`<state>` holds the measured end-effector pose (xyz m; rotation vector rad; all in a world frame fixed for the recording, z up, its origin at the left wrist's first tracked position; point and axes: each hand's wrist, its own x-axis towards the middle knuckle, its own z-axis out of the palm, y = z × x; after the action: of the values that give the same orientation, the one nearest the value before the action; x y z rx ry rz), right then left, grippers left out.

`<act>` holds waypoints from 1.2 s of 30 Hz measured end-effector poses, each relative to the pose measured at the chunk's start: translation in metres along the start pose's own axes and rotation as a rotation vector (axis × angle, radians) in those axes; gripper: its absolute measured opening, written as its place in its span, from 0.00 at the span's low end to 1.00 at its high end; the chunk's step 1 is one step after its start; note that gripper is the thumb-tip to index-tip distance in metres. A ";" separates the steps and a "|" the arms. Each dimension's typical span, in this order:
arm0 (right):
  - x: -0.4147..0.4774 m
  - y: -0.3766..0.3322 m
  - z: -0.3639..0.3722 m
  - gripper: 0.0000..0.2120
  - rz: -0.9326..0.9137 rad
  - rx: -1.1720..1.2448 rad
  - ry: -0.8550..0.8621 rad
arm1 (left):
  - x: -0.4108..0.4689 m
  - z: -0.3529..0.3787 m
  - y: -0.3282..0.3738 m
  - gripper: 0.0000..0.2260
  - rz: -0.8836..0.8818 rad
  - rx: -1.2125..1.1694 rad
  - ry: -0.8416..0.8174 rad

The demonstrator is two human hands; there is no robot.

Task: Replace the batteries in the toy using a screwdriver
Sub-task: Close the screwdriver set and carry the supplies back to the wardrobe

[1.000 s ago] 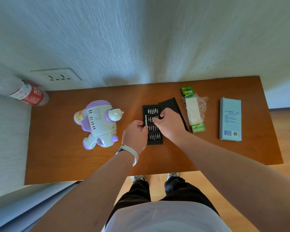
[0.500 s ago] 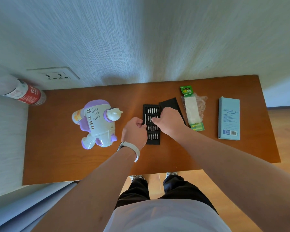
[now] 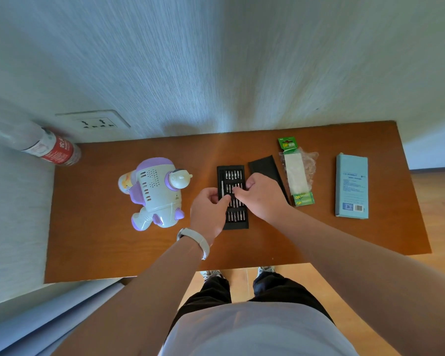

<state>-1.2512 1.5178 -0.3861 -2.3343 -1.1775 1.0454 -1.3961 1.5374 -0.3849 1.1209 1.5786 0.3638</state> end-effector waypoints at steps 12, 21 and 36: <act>-0.025 -0.007 -0.041 0.06 -0.141 0.159 -0.017 | -0.026 -0.023 0.025 0.07 -0.008 -0.315 -0.151; 0.001 0.024 -0.059 0.22 0.034 -0.200 0.061 | -0.038 -0.032 0.042 0.08 0.038 -0.361 -0.111; 0.013 0.013 -0.032 0.28 0.111 -0.392 0.014 | -0.040 -0.046 0.044 0.08 0.046 -0.365 -0.048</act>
<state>-1.2156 1.5216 -0.3781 -2.7262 -1.3646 0.8945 -1.4189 1.5420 -0.3131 0.8770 1.3774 0.6236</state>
